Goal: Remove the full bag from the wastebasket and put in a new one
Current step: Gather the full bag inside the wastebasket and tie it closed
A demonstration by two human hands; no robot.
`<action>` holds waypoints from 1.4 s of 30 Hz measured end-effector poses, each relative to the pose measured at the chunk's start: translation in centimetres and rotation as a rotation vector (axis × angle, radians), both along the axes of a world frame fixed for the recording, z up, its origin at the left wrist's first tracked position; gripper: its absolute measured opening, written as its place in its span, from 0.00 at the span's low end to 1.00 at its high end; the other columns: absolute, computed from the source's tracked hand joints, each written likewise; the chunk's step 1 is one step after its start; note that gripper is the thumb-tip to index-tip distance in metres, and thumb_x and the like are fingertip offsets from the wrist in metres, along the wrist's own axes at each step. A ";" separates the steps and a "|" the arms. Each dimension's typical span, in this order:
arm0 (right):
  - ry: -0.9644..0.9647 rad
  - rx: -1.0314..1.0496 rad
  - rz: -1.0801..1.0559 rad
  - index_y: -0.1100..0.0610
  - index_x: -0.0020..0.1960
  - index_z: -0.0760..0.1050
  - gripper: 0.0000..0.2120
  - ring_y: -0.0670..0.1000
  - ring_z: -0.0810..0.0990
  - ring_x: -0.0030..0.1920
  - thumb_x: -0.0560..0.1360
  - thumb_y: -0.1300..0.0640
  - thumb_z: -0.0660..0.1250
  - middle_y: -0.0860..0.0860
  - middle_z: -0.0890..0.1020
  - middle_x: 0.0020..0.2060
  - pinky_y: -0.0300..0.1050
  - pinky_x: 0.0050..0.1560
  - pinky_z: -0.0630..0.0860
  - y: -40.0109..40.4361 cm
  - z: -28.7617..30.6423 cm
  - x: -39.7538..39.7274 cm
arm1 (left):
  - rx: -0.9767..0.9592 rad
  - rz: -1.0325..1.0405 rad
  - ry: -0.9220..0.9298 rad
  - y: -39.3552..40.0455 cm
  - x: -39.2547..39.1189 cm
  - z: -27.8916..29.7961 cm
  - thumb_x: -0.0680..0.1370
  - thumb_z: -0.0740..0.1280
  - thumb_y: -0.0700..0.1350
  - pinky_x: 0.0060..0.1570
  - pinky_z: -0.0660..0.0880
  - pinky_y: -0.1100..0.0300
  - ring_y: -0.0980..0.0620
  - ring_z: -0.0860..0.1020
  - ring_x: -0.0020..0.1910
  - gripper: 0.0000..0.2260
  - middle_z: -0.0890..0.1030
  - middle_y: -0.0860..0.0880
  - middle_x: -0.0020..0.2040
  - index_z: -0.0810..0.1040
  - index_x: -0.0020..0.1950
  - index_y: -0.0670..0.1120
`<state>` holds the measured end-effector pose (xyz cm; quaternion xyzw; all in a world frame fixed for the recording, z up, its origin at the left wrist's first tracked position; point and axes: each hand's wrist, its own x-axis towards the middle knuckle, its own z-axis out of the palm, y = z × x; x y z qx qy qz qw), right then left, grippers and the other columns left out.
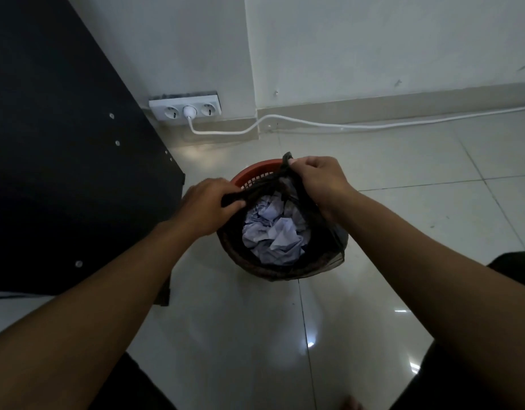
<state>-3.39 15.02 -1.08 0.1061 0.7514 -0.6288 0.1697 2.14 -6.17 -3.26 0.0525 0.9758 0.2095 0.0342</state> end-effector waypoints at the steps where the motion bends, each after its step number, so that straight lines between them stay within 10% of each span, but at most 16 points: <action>1: 0.036 0.049 0.009 0.58 0.43 0.84 0.11 0.54 0.84 0.41 0.78 0.53 0.68 0.56 0.86 0.39 0.50 0.48 0.83 0.1 -0.1 -0.1 | -0.003 0.004 -0.005 -0.5 0.4 0.0 0.77 0.70 0.47 0.48 0.77 0.51 0.46 0.80 0.48 0.09 0.84 0.47 0.49 0.84 0.55 0.48; 7: 0.160 0.121 0.008 0.52 0.40 0.80 0.06 0.51 0.84 0.41 0.75 0.58 0.71 0.51 0.85 0.37 0.49 0.50 0.82 0.0 -0.7 0.1 | 0.228 0.210 -0.018 0.5 -0.2 1.4 0.74 0.74 0.48 0.41 0.79 0.55 0.49 0.82 0.37 0.07 0.84 0.46 0.36 0.84 0.40 0.44; 15: 0.222 0.095 0.320 0.55 0.54 0.84 0.11 0.35 0.81 0.37 0.80 0.62 0.63 0.43 0.83 0.40 0.23 0.36 0.73 -0.2 0.5 2.3 | 0.943 0.655 -0.432 6.0 -2.3 3.1 0.72 0.74 0.58 0.48 0.82 0.56 0.48 0.85 0.46 0.18 0.87 0.45 0.47 0.84 0.51 0.44; 20: 0.247 0.113 0.393 0.53 0.61 0.79 0.13 0.39 0.80 0.51 0.77 0.55 0.69 0.44 0.82 0.51 0.36 0.53 0.79 0.5 -0.2 3.3 | 1.026 0.727 -0.456 7.1 -2.7 3.2 0.74 0.75 0.46 0.41 0.83 0.60 0.47 0.86 0.44 0.11 0.86 0.43 0.48 0.84 0.53 0.42; 25: 0.318 0.400 0.342 0.50 0.68 0.68 0.40 0.44 0.77 0.56 0.63 0.31 0.74 0.43 0.78 0.58 0.44 0.56 0.77 -0.4 -1.9 5.5 | 1.194 0.880 -0.468 7.1 -3.8 3.0 0.78 0.71 0.41 0.39 0.83 0.59 0.48 0.85 0.43 0.10 0.85 0.41 0.50 0.80 0.57 0.38; 28: 0.346 0.586 0.323 0.52 0.67 0.70 0.39 0.48 0.80 0.54 0.64 0.32 0.73 0.47 0.81 0.56 0.46 0.52 0.79 -1.6 -2.7 6.5 | 1.180 0.865 -0.463 6.9 -3.9 3.1 0.79 0.69 0.40 0.39 0.82 0.62 0.49 0.85 0.44 0.09 0.84 0.41 0.51 0.79 0.57 0.38; 33: 0.256 0.500 0.253 0.51 0.50 0.83 0.05 0.48 0.83 0.41 0.75 0.52 0.70 0.49 0.85 0.41 0.50 0.48 0.82 -0.4 -2.6 4.8 | 0.936 0.645 -0.331 5.5 -3.1 2.8 0.79 0.67 0.39 0.42 0.82 0.64 0.51 0.83 0.51 0.08 0.83 0.45 0.55 0.81 0.57 0.47; 42: 0.023 0.125 0.038 0.53 0.46 0.85 0.07 0.51 0.84 0.46 0.76 0.61 0.69 0.52 0.85 0.45 0.46 0.51 0.82 1.0 -0.2 1.6 | 0.852 0.388 -0.482 4.9 -0.2 2.2 0.81 0.64 0.43 0.47 0.83 0.56 0.53 0.80 0.55 0.10 0.81 0.49 0.57 0.82 0.60 0.48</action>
